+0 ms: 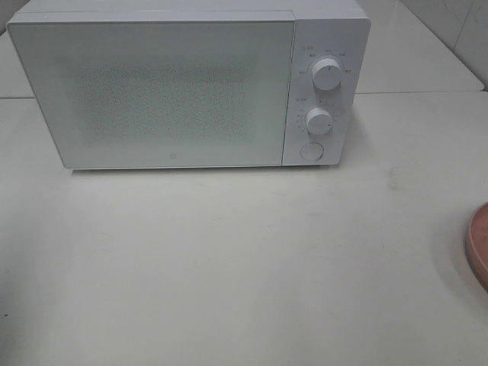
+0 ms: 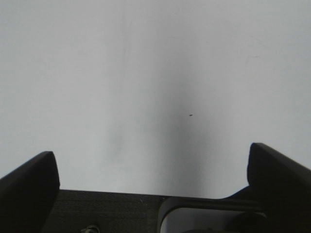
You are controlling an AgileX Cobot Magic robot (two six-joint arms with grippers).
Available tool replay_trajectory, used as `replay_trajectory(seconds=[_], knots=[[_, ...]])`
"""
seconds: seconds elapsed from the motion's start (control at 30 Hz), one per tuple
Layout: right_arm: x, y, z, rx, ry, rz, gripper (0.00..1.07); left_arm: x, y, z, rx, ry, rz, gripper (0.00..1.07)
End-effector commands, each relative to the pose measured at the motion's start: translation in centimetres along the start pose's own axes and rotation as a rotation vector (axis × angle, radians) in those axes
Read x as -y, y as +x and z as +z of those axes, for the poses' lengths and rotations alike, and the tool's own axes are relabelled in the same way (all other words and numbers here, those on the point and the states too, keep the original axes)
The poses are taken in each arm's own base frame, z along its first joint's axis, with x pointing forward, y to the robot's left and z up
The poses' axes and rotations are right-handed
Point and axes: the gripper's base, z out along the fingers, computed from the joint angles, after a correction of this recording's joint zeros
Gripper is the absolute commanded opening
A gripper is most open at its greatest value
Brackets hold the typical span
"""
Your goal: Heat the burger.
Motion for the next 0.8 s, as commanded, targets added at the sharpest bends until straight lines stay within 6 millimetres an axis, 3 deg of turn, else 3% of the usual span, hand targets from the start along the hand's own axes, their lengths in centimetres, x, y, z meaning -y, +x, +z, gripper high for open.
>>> replay_trajectory(seconds=[0.03,0.3,0.6,0.8], knots=[[0.0,0.2,-0.4,0.034,0.001,-0.003,0.76,-0.5,1.4,-1.9,0.070,-0.049,-0.026,1.00],[0.0,0.2,-0.4,0.034,0.001,-0.003,0.76,-0.5,4.4,-5.5,0.297,-0.044,0.055,1.00],[0.0,0.2,-0.4,0.034,0.001,-0.003,0.76,-0.7,7.6,-3.0,0.346,-0.041,0.056,1.00],[0.0,0.2,-0.4,0.034,0.001,-0.003,0.76,-0.7,9.0,-3.1,0.400,-0.042,0.058,1.00]])
